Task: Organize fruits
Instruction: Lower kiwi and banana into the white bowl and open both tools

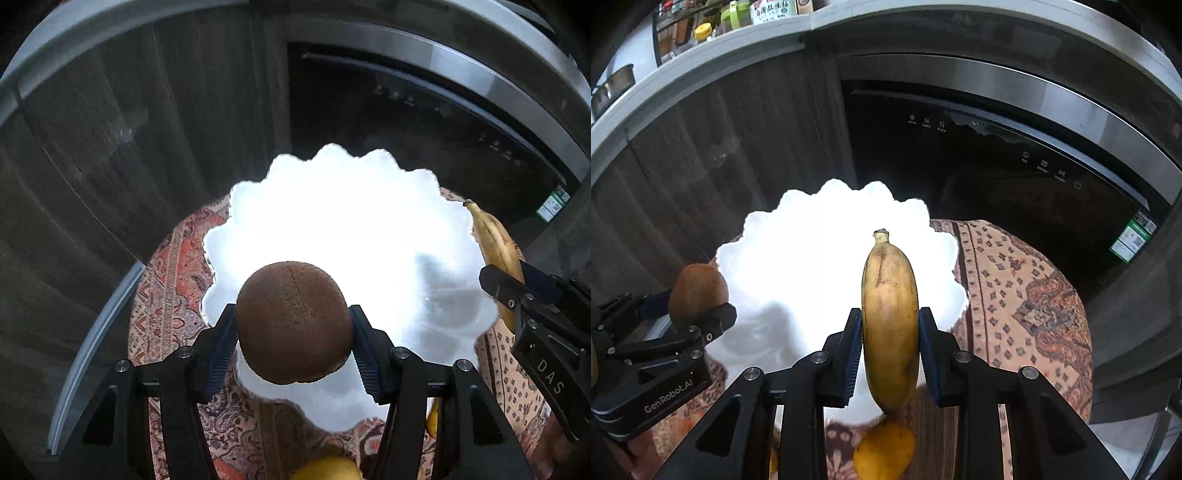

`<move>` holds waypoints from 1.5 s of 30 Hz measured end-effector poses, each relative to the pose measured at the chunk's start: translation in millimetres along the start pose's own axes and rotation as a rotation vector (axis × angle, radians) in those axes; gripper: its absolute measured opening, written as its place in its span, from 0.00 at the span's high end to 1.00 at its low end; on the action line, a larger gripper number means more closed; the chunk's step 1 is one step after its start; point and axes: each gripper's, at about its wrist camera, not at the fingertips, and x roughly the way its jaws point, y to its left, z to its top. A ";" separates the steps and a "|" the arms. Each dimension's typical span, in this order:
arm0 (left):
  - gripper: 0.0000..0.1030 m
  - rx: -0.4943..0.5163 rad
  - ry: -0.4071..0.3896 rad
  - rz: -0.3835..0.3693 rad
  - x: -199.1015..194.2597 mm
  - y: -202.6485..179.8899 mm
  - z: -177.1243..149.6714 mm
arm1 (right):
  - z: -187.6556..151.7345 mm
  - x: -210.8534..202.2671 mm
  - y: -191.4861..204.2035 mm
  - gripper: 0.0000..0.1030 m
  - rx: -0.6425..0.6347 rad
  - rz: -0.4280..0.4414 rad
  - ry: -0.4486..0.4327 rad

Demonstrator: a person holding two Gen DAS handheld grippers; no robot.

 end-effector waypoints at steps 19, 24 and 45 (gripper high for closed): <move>0.11 -0.029 -0.002 0.061 5.1 4.6 -0.4 | 6.5 22.0 -2.4 0.18 0.010 -0.112 0.024; 0.05 -0.018 -0.015 0.055 -10.3 0.5 -2.4 | 8.8 3.5 -6.0 0.18 0.031 -0.112 0.012; 0.04 0.012 -0.093 0.079 -99.7 -17.7 -33.9 | -14.0 -92.5 -7.2 0.18 0.045 -0.140 -0.094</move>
